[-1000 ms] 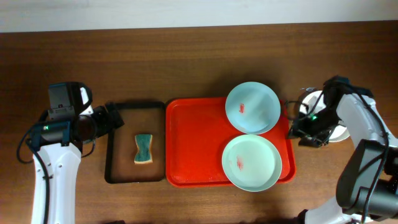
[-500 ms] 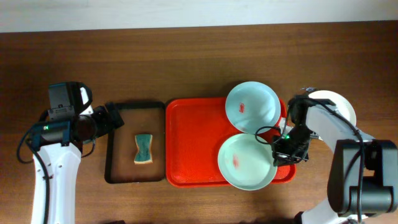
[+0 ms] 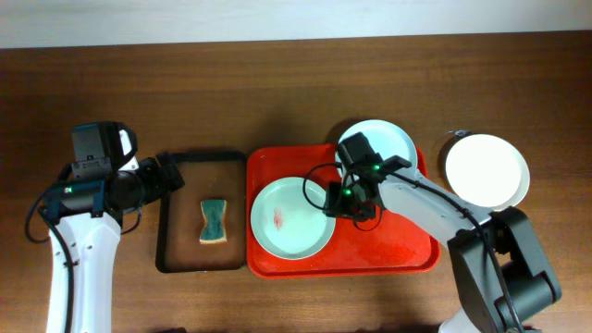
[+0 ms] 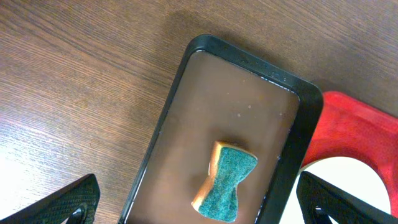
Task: Clean dirty plates on tray and stack at the side
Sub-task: 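Move right gripper to the lower pale blue plate and grip its rim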
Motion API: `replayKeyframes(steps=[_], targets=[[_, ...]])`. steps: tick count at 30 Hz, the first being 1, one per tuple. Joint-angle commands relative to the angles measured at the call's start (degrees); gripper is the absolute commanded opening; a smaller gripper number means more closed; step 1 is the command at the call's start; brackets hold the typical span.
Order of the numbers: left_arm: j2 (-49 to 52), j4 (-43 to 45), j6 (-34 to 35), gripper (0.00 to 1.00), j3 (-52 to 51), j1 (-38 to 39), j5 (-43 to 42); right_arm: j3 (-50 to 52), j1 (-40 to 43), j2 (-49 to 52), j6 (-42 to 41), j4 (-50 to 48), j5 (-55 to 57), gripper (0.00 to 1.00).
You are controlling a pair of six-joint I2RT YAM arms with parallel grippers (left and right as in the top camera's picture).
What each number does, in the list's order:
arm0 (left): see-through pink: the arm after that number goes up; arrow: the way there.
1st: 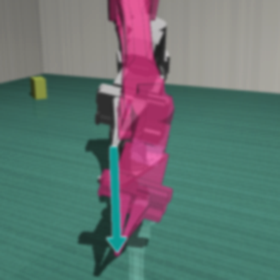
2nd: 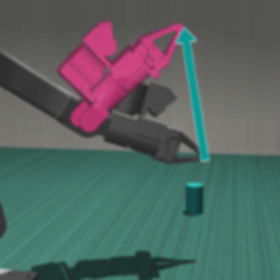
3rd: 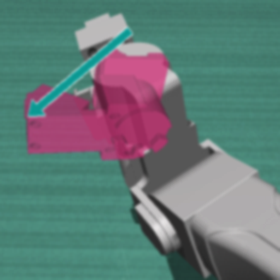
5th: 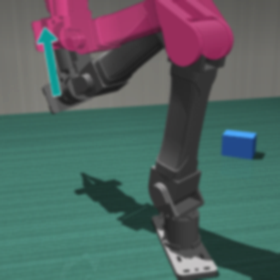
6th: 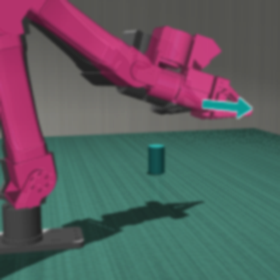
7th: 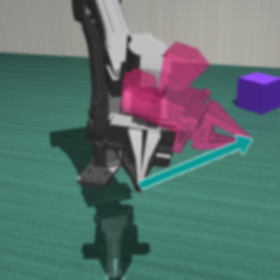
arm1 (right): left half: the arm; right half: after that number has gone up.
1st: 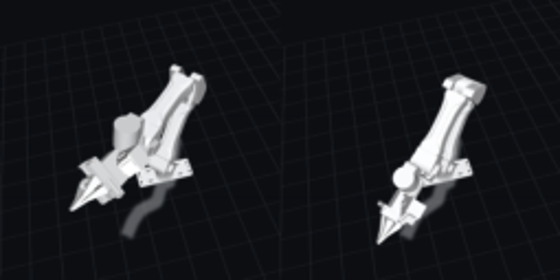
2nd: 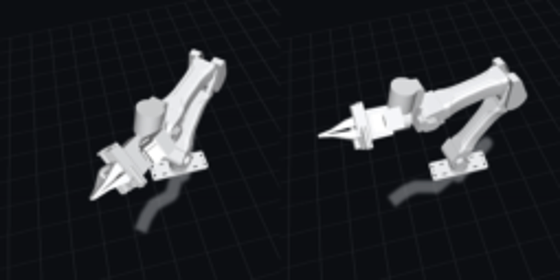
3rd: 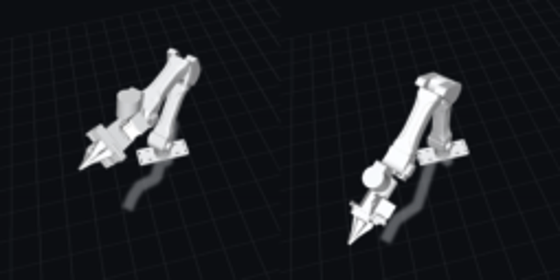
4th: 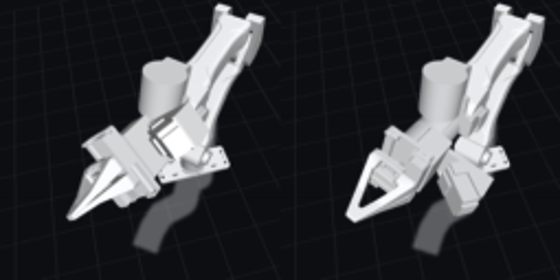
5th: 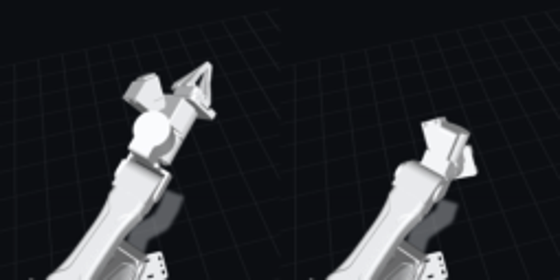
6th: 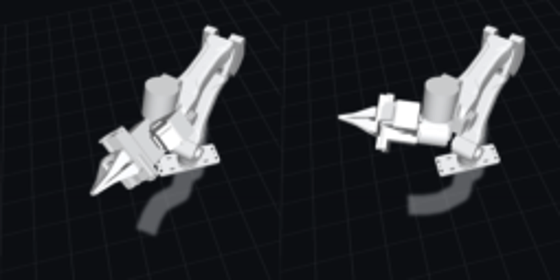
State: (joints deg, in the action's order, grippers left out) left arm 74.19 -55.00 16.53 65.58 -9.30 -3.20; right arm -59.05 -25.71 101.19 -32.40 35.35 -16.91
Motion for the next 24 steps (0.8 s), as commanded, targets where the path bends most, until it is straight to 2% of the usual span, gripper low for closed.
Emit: replayKeyframes(steps=[1, 3, 4, 5, 6, 7, 8, 9, 11, 14, 21, 24], targets=[[-0.6, 0.1, 0.4, 0.99, 0.6, -0.2, -0.5, -8.2, -0.2, -1.9, 2.2, 8.5, 6.8, 0.46], [-0.6, 0.1, 0.4, 0.99, 0.6, -0.2, -0.5, -12.0, -0.2, -3.9, 2.1, 15.1, 11.6, 0.47], [-0.6, 0.1, 0.4, 0.99, 0.6, -0.2, -0.5, -12.4, -0.2, -5.2, 2.2, 15.6, 11.6, 0.88], [-0.6, 0.1, 0.4, 0.99, 0.6, -0.2, -0.5, -12.4, -0.2, -5.0, 2.1, 15.2, 11.4, 0.98], [-0.6, 0.1, 0.4, 0.99, 0.6, -0.2, -0.5, -12.4, -0.2, -4.9, 2.6, 15.0, 11.5, 0.99], [-0.6, 0.1, 0.4, 0.99, 0.6, -0.2, -0.5, -12.4, -0.3, -4.9, 2.6, 15.3, 11.4, 0.66], [-0.6, 0.1, 0.4, 0.99, 0.6, -0.2, -0.5, -12.3, -1.5, -4.8, 4.5, 15.3, 11.6, 0.26], [-0.6, 0.1, 0.4, 0.99, 0.6, -0.2, -0.5, -12.3, -3.0, -4.8, 7.5, 15.2, 11.8, 0.16], [-0.6, 0.1, 0.4, 0.99, 0.6, -0.2, -0.5, -12.3, -6.3, -4.3, 8.2, 15.3, 17.4, 0.22], [-0.6, 0.1, 0.4, 0.99, 0.6, -0.2, -0.5, -12.2, -8.0, -2.7, 8.1, 14.9, 17.7, 0.27], [-0.6, 0.1, 0.4, 0.99, 0.6, -0.2, -0.5, -12.2, -8.0, 6.1, 7.9, 13.0, 17.6, 0.27], [-0.6, 0.1, 0.4, 0.99, 0.6, -0.2, -0.5, -12.2, -8.0, 7.4, 6.6, 12.5, 17.6, 0.22]])
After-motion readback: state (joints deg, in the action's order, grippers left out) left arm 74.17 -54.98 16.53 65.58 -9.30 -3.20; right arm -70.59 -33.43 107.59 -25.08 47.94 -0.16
